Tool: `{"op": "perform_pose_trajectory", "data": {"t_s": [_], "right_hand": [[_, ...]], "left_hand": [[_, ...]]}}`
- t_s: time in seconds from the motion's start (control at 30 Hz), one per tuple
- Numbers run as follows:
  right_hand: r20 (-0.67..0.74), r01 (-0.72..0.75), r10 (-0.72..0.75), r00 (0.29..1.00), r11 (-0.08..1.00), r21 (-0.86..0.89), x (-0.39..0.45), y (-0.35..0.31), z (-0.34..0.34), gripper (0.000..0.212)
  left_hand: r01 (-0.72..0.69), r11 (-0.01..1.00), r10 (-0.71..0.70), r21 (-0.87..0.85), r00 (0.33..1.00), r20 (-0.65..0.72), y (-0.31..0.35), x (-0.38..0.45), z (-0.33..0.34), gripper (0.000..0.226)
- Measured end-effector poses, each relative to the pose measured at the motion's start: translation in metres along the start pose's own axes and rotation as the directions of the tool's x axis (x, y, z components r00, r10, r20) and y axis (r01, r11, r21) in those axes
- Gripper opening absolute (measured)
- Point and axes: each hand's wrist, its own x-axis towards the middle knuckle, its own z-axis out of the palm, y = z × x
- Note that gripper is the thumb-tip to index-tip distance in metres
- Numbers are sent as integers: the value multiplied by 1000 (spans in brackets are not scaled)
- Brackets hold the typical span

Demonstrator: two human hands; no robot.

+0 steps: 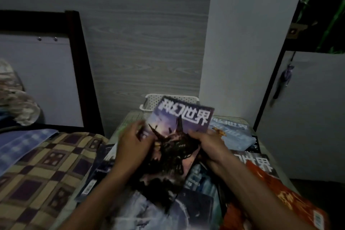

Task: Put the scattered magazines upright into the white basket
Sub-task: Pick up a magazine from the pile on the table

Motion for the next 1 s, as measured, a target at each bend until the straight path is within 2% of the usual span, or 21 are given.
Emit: {"op": "perform_pose_trajectory", "data": {"t_s": [0.03,0.13,0.17,0.2,0.27,0.3,0.37,0.43,0.53,0.63,0.7,0.83,0.93,1.0], "right_hand": [[30,75,-76,997,996,40,7,-10,0,15],[57,269,-273,960,961,64,33,-47,0,13],[53,292,-293,955,956,9,44,-59,0,17],[50,287,-283,958,950,-119,53,-69,1,20],[67,240,-234,970,869,-434,73,-82,2,24],[71,245,-242,968,835,-493,83,-87,3,28],[46,323,-344,938,816,-479,111,-99,9,31],[4,385,-433,902,799,-461,145,-113,16,28],[-48,370,-441,896,803,-467,202,-114,19,23],[-97,275,-374,922,811,-517,250,-84,12,17],[-131,212,-327,936,820,-531,271,-60,6,24],[-191,169,-304,933,840,-515,293,-30,-6,25],[-221,145,-290,931,851,-505,301,-27,-10,21],[-236,130,-305,923,822,-555,303,-28,-10,15]], "left_hand": [[18,999,-18,-42,1000,1,1,10,-6,35],[101,936,-66,-337,991,113,8,43,-12,16],[80,927,-51,-366,995,88,11,54,-11,15],[58,918,-38,-393,997,60,14,65,-9,17],[-2,919,-9,-395,1000,-25,19,88,0,20],[-30,920,6,-390,998,-62,23,98,6,18],[-87,910,46,-405,993,-109,32,128,19,15],[-128,902,75,-411,987,-143,41,165,30,21],[-146,941,103,-305,983,-150,43,219,41,26],[-82,985,66,-155,992,-110,15,251,58,23],[-30,995,22,-92,995,-94,-9,258,71,23],[3,999,0,36,997,-83,-33,266,84,17],[10,983,-7,186,1000,-15,-36,270,89,10],[5,973,-3,231,1000,-10,-36,270,90,9]]}}
